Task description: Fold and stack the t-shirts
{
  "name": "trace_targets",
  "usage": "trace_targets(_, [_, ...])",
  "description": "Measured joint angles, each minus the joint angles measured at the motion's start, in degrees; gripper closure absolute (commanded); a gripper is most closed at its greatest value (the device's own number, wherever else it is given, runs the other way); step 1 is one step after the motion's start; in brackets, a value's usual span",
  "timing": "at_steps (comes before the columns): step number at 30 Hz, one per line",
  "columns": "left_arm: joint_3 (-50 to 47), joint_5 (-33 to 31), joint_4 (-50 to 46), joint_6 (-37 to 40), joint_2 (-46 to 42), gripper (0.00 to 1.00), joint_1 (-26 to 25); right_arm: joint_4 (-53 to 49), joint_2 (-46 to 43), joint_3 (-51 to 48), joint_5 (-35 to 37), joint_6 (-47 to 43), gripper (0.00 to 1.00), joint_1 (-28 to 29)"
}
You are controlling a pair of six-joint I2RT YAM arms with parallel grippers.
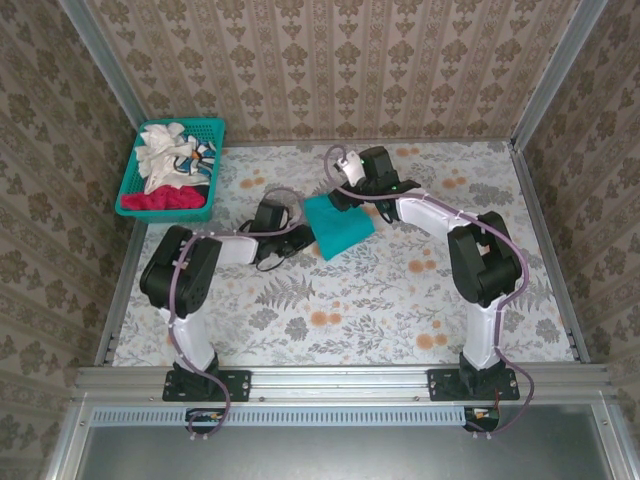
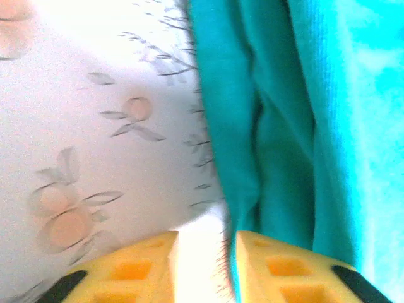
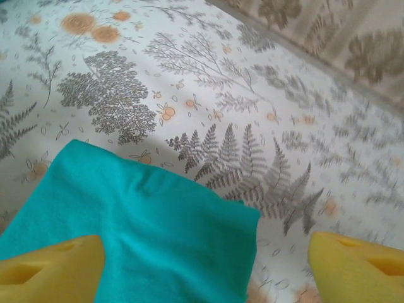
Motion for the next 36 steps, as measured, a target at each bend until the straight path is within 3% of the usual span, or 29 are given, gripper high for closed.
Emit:
trace_targets(8, [-0.7,-6.9,-7.3,3.0,-8.6,0.38,-0.4,-4.2,0.8,-2.2,-0.3,17.7,0.46,-1.1])
trace_targets(12, [2.1,-7.6,-8.0,4.0,-8.9,0.34,-1.7,-4.3,1.2,-6.7,-0.3,23.6,0.6,-1.6])
trace_targets(17, [4.9,-7.4,-8.2,4.8,-7.7,0.34,-2.1,-1.1,0.2,-15.2,-0.3,31.0,0.69,-1.7])
trace_targets(22, [6.5,-6.6,-8.7,5.5,-5.3,0.33,-2.1,1.3,-5.8,-23.8,-0.9,37.1,0.63,-1.7])
trace_targets(26, [8.3,-5.5,-9.0,6.1,-3.3,0.32,-2.4,0.8,-10.7,-27.5,-1.2,38.6,0.39,-1.1])
trace_targets(29, [9.0,-5.1,-9.1,6.5,-2.8,0.32,-2.8,1.0,-13.6,-27.5,-0.6,37.6,0.31,-1.2])
trace_targets(32, [10.0,-4.7,-9.1,7.2,-2.7,0.32,-3.0,2.5,-15.3,-27.4,0.0,38.1,0.29,-2.1])
trace_targets(36, [14.5,-4.2,-9.8,8.6,-0.2,0.48,-3.1,3.3,-14.3,-25.3,0.2,40.5,0.41,-4.2])
